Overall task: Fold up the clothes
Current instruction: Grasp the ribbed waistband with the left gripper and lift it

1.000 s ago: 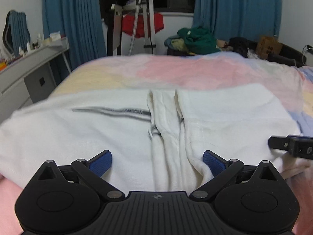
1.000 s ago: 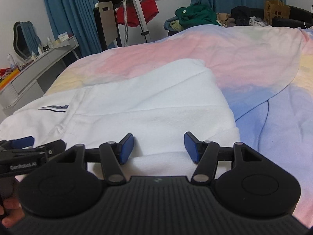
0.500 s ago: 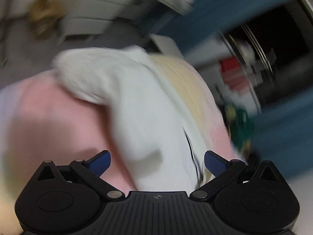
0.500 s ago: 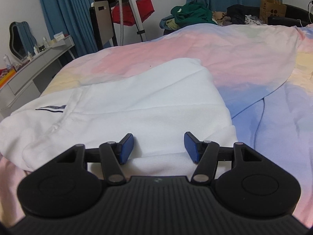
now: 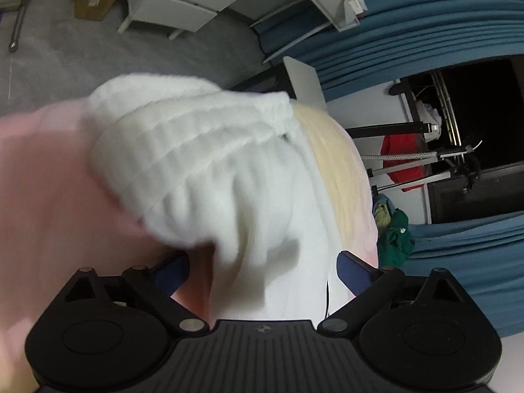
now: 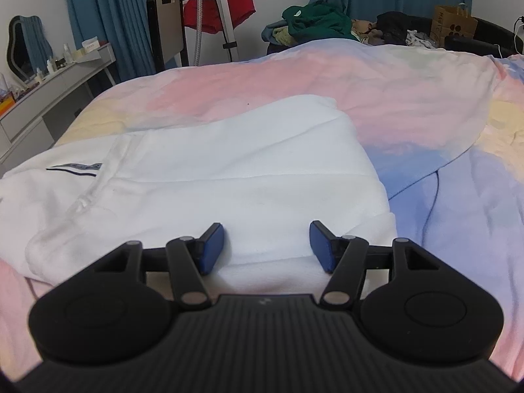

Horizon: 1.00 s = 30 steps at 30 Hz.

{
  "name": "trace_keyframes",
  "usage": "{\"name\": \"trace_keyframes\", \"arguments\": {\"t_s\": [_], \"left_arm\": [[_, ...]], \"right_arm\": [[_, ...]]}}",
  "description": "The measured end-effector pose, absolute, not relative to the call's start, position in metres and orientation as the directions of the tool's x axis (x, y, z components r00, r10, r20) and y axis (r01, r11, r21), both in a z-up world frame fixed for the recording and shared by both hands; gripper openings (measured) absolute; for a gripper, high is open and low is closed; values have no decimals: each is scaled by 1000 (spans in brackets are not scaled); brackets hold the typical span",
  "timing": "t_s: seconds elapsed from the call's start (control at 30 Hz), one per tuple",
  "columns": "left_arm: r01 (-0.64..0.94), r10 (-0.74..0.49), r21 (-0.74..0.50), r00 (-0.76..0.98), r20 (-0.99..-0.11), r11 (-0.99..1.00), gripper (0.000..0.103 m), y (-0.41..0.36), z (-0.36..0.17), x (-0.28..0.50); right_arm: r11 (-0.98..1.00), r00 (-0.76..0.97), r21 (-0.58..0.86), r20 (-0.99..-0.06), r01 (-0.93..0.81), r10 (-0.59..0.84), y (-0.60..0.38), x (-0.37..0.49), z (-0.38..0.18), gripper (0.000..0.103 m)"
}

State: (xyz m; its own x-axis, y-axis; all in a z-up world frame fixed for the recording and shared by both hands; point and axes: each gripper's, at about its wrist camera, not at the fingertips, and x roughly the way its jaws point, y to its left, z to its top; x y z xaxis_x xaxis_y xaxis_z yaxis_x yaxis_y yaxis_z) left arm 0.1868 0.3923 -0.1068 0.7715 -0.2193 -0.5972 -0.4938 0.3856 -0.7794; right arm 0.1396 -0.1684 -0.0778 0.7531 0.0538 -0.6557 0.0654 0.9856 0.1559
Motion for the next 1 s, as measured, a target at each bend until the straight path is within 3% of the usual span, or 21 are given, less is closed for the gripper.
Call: {"name": "trace_keyframes", "arguments": {"t_s": [0.47,0.6,0.83,1.0], "left_arm": [[-566,-16,-657,751,-660,499,49,391,-107,208],[-554,22,-632,761,-648,542,26,377,-92,204],[-541,196,-454,768,-610,708,20,327,-49,199],[-478,317,-278,825,-469,833,18,254,3,194]], "right_arm": [[979,790,144,-612,145,-27,-188,131,-64,59],[986,735,117,-678,115,-5,-190,143,-85,59],[990,743,105,-669,96,-1,-192,139,-87,59],[973,755,194,-654,123,35,-208,134,-77,59]]}}
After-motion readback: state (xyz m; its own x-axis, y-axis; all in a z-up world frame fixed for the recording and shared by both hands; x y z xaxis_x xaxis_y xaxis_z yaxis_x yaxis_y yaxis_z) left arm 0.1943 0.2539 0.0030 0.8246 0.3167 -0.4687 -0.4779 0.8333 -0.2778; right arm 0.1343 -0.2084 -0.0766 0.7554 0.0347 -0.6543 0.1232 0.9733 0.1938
